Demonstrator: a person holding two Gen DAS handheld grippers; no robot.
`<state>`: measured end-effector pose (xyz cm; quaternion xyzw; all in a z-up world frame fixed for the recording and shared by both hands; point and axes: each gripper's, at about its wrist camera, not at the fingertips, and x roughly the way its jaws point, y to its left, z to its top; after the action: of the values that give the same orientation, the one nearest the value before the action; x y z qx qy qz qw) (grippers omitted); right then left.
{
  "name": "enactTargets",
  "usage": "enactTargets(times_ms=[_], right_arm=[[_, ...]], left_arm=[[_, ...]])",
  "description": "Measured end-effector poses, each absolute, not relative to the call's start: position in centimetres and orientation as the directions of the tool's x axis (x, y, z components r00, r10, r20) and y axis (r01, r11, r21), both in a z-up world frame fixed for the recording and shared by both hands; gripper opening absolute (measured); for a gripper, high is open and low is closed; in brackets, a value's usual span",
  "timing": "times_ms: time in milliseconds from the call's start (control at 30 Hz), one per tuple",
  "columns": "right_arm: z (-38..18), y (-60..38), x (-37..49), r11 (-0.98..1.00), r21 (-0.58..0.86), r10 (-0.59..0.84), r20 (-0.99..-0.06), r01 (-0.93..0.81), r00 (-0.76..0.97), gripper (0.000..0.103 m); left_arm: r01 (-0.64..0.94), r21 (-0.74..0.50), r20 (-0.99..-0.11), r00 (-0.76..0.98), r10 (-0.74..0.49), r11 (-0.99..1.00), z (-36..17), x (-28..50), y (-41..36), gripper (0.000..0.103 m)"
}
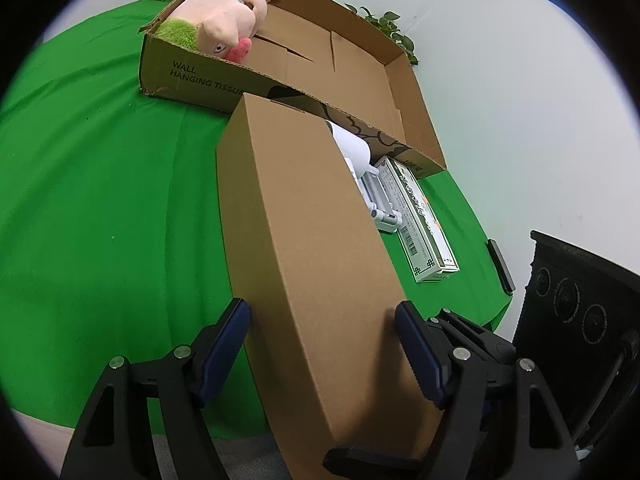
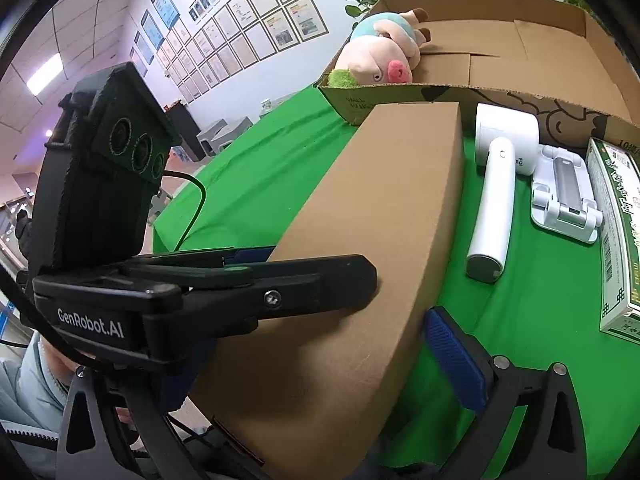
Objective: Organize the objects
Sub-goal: 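Lift the brown box and carry it over the tray box with the left tool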
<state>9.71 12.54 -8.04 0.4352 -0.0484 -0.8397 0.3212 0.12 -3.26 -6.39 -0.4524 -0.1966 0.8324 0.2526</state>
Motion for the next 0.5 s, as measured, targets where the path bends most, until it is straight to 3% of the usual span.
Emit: enactTargets(times_ms=[167, 500], right_arm=[[-7.5, 12.3, 9.6, -0.801, 0.327, -0.565, -0.688, 0.502, -0.454, 0.101], [-2.8, 13.7, 10.3, -0.828, 0.259, -0.545, -0.579, 0.497, -0.606, 0.098]], left_arm=[[-0.276, -0.509, -0.647, -0.502, 0.574, -0.815, -5.0, 0.8, -3.0, 0.067], [-0.362, -0.464, -0.568, -0.579, 0.585, -0.808, -0.3, 0.4, -2.2, 0.068]])
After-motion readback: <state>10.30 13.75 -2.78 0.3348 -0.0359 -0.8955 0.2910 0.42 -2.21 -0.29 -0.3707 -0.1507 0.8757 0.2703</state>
